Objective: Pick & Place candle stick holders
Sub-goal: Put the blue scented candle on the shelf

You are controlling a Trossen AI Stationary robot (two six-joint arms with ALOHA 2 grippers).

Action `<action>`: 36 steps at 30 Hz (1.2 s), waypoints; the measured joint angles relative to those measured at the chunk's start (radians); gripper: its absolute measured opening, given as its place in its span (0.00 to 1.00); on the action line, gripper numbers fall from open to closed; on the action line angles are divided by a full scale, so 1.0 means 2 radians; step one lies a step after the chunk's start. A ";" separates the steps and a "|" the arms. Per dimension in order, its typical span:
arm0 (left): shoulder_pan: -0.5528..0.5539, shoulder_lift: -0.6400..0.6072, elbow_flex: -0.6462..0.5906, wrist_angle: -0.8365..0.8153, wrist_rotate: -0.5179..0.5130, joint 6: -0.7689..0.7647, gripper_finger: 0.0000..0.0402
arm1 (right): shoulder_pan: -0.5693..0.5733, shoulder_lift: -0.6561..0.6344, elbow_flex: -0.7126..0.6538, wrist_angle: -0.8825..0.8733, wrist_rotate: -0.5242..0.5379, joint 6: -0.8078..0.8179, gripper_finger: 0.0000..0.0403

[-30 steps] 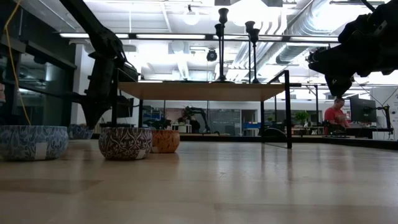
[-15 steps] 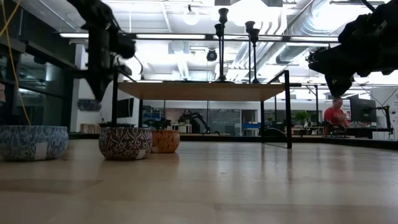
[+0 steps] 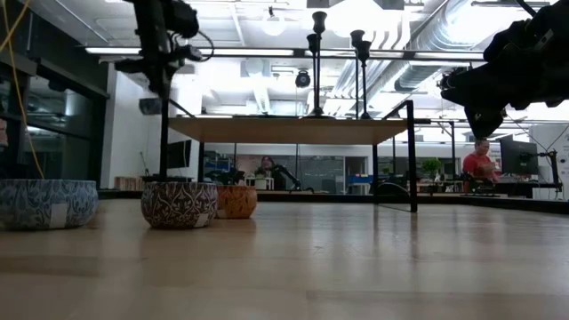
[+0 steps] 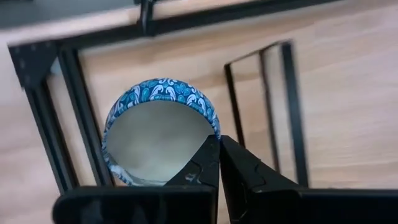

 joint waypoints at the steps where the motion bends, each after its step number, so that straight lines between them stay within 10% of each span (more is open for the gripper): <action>1: 0.000 0.004 0.010 0.000 0.002 0.007 0.00 | 0.000 0.000 0.000 0.000 0.000 0.000 0.24; 36: -0.075 0.187 0.230 0.006 0.133 0.133 0.00 | 0.000 0.000 0.000 0.000 0.000 0.000 0.24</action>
